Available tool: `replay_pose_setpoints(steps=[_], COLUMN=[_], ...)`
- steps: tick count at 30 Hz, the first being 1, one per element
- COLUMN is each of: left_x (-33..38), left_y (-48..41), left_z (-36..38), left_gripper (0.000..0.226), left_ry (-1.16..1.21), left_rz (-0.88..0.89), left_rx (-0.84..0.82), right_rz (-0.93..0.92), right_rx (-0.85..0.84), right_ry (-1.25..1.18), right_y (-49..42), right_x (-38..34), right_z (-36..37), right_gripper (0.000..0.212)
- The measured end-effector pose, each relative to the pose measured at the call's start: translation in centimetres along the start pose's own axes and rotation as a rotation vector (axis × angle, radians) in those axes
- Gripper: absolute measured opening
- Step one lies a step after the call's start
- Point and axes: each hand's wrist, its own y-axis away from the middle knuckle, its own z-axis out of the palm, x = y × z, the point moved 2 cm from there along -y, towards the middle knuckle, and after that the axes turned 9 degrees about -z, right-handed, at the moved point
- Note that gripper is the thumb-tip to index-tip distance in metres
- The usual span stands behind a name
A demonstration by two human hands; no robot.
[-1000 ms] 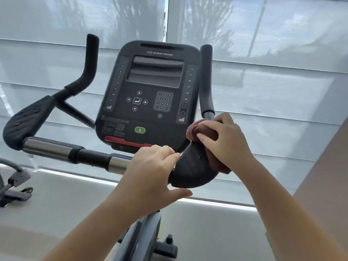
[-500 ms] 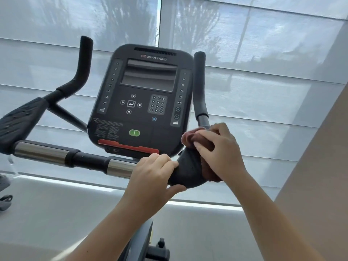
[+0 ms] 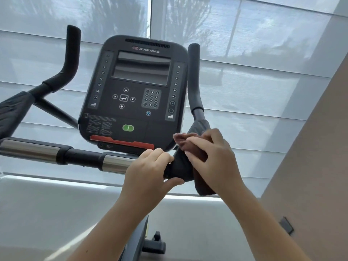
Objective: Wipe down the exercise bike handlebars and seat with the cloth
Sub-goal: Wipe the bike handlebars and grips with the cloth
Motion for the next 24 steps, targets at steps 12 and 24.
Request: replay_pose_setpoints(steps=[12, 24], left_x=[-0.4, -0.1], left_y=[0.4, 0.1], left_z=[0.2, 0.0], left_gripper=[0.040, 0.039], left_ry=[0.026, 0.010], left_rz=[0.008, -0.060], left_rx=[0.032, 0.037], right_rz=[0.011, 0.125], right_rx=[0.021, -0.011], right_ry=[0.021, -0.203], right_y=[0.5, -5.2], right_x=[-1.4, 6.0], right_z=[0.4, 0.6], right_gripper=[0.025, 0.027])
